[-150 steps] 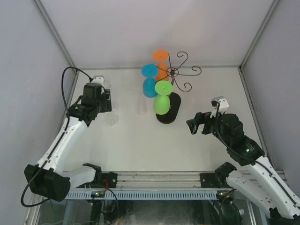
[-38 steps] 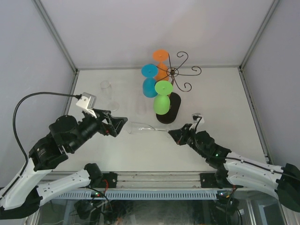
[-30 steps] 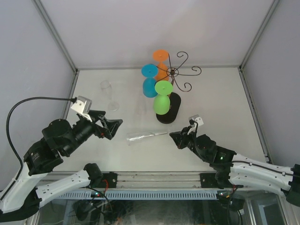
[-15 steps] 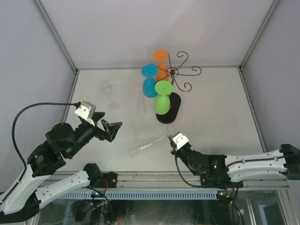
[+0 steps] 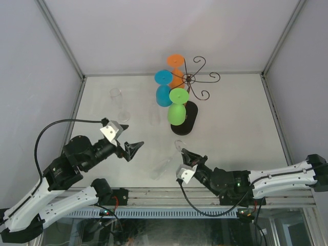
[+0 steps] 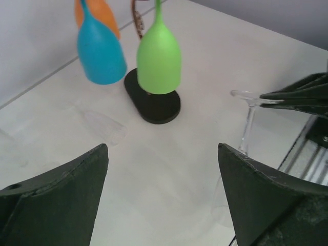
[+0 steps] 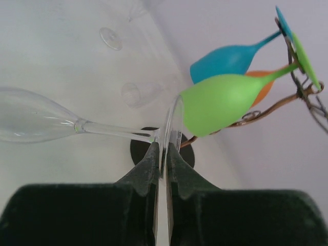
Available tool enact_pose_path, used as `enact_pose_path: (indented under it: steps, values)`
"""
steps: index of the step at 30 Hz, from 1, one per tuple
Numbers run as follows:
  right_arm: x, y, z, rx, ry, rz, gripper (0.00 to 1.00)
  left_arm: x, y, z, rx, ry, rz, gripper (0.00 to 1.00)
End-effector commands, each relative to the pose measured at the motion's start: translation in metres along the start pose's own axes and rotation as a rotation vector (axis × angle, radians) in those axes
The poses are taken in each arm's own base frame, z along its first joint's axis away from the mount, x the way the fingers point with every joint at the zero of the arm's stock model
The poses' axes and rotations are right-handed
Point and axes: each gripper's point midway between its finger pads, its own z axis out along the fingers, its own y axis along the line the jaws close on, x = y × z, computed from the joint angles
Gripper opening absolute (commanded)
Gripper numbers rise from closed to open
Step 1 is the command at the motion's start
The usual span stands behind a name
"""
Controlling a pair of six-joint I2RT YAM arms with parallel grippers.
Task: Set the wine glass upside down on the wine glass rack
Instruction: Turn the wine glass upside down at the wine rack.
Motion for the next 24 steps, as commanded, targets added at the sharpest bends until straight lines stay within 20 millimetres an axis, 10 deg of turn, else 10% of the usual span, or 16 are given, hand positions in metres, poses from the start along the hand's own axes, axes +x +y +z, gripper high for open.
enact_pose_path:
  steps: [1,24]
  values:
    - [-0.040,-0.014,-0.003,-0.037,-0.144,-0.196,0.00,-0.009,-0.030,0.006,0.183,-0.077,0.100,0.90]
    - [-0.090,-0.021,-0.026,-0.243,-0.445,-0.334,0.00,0.005,-0.088,0.015,0.535,-0.286,0.915,0.78]
